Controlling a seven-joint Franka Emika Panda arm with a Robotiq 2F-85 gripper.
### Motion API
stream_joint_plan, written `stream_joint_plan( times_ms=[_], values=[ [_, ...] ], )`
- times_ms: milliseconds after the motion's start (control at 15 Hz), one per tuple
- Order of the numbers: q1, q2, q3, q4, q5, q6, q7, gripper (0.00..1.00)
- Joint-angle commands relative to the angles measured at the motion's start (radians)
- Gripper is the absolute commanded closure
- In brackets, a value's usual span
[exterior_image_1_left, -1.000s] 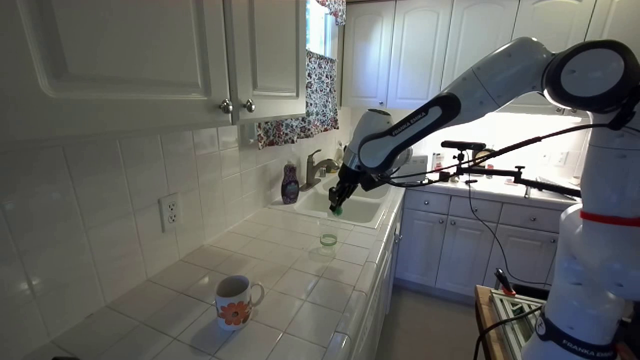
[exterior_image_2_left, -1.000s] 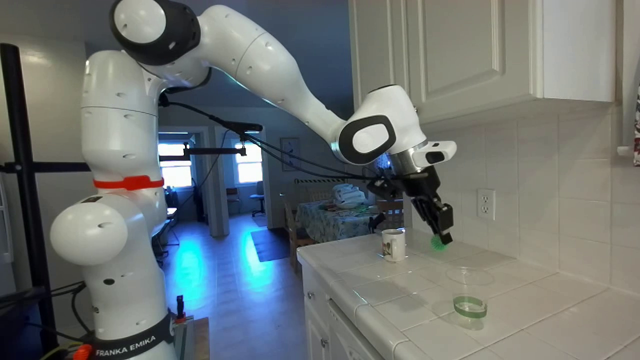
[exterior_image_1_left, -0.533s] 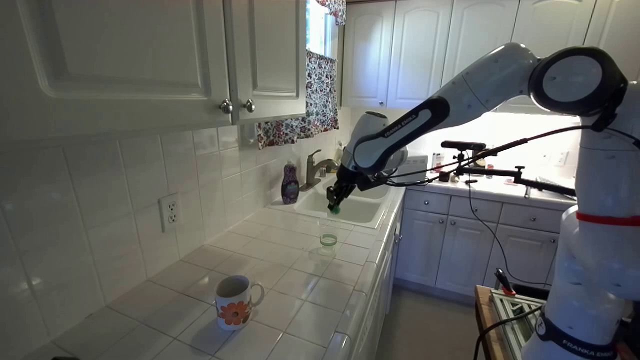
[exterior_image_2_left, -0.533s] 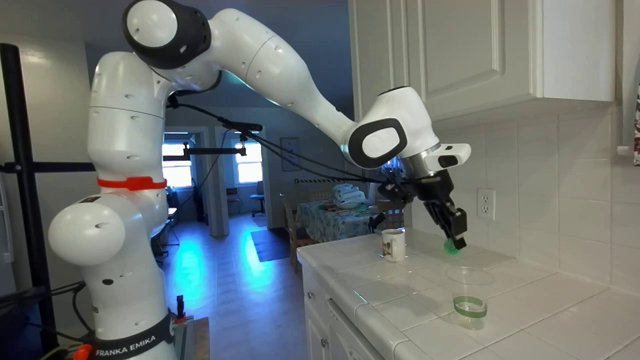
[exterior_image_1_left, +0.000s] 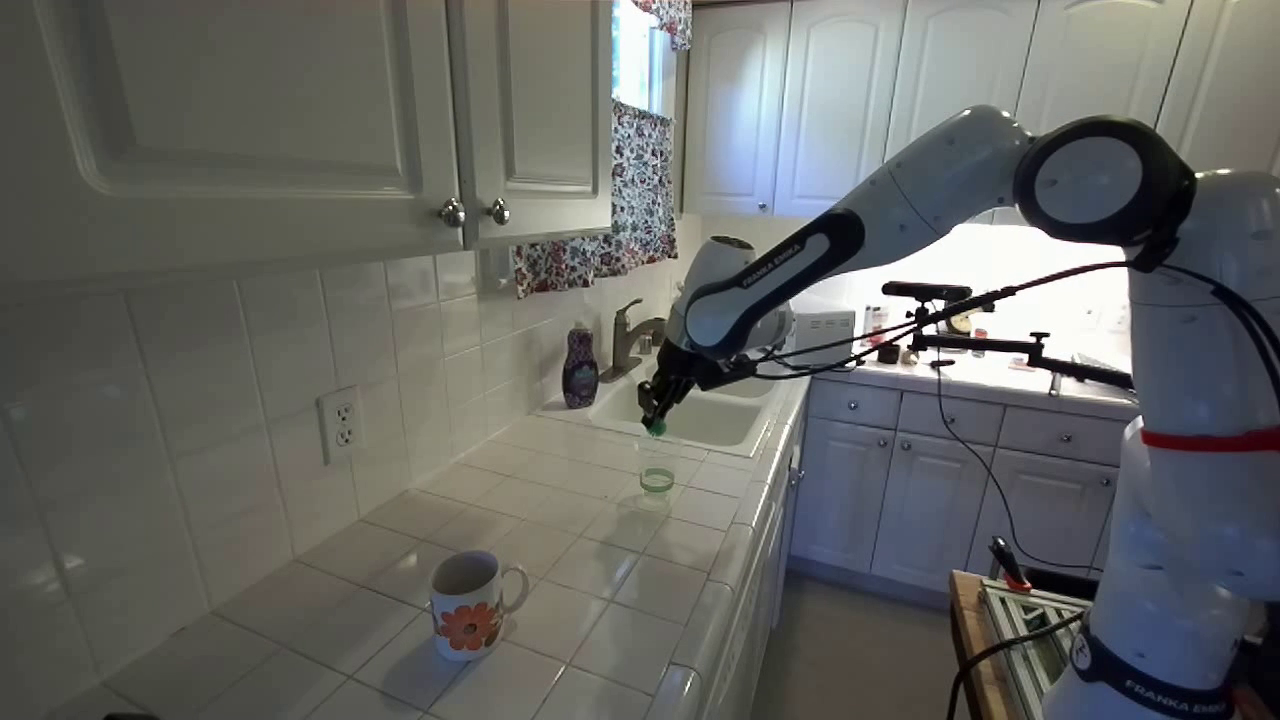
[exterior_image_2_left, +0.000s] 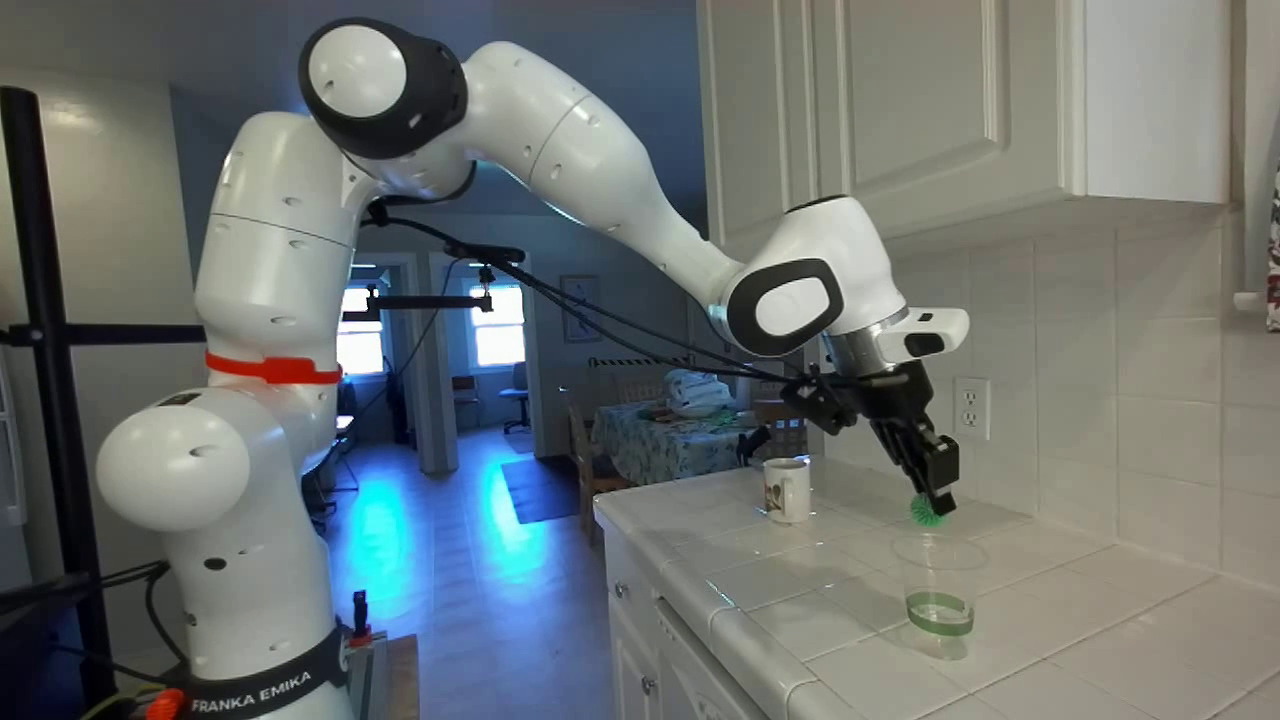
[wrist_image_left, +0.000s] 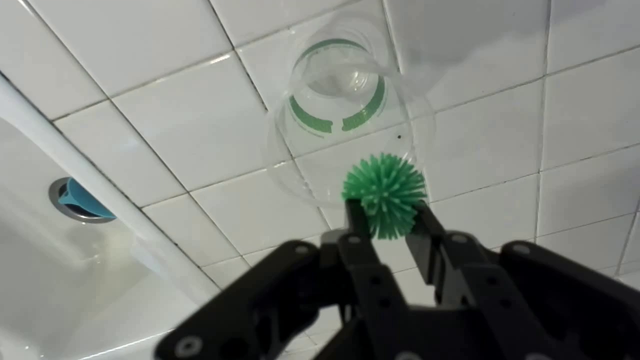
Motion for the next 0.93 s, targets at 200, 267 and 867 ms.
stream_joint_plan(
  times_ms=[200, 267, 867],
  values=[
    [-0.014, 0.092, 0.021, 0.092, 0.013, -0.002, 0.000, 0.49],
    [-0.013, 0.096, 0.022, 0.095, 0.009, -0.001, 0.000, 0.42],
    [-0.005, 0.051, 0.007, 0.050, -0.008, -0.028, 0.029, 0.00]
  ],
)
